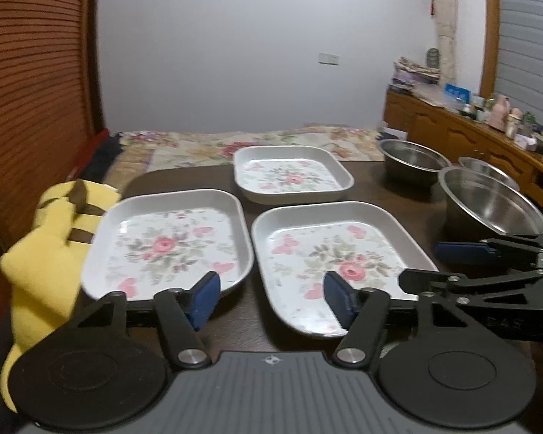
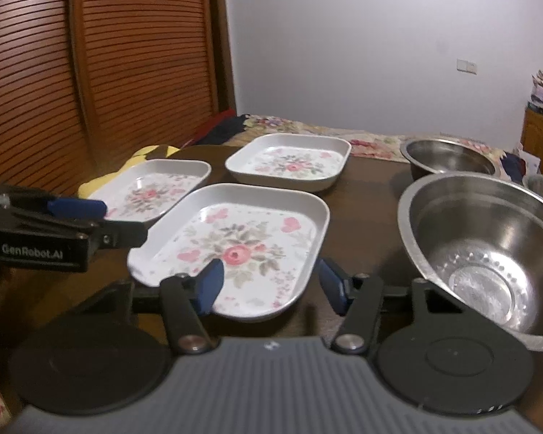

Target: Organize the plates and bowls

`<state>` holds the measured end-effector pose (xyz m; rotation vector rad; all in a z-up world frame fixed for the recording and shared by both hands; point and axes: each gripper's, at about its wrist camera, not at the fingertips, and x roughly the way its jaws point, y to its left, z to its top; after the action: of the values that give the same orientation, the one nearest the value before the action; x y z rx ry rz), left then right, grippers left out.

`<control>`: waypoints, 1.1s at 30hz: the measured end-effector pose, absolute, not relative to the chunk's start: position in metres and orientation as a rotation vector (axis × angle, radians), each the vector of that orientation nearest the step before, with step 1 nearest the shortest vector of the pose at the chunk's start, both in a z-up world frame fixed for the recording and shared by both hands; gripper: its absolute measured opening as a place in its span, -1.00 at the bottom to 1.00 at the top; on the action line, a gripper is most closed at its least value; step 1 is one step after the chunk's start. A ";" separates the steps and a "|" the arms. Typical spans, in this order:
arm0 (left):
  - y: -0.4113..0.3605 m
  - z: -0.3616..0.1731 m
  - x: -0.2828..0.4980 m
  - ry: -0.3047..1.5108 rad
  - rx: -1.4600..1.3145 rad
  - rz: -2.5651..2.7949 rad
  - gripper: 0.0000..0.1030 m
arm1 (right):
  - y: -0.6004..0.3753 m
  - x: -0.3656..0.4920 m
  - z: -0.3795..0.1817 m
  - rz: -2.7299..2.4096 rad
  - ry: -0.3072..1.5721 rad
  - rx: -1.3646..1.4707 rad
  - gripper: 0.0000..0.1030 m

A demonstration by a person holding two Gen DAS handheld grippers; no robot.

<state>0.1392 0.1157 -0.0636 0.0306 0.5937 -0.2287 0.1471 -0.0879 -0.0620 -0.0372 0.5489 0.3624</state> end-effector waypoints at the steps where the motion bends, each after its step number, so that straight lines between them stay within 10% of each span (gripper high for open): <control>1: 0.115 -0.065 0.141 0.598 0.030 -0.237 0.22 | -0.088 0.148 -0.063 0.353 0.551 -0.036 0.11; 12: 0.112 -0.076 0.148 0.642 0.016 -0.281 -0.30 | -0.090 0.156 -0.071 0.338 0.581 -0.015 -0.03; 33: 0.111 -0.085 0.155 0.664 0.025 -0.247 -0.66 | -0.095 0.166 -0.075 0.330 0.617 0.020 -0.54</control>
<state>0.1548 0.1114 -0.0852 0.0247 0.6644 -0.2473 0.1662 -0.0948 -0.0748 0.0202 0.6173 0.3304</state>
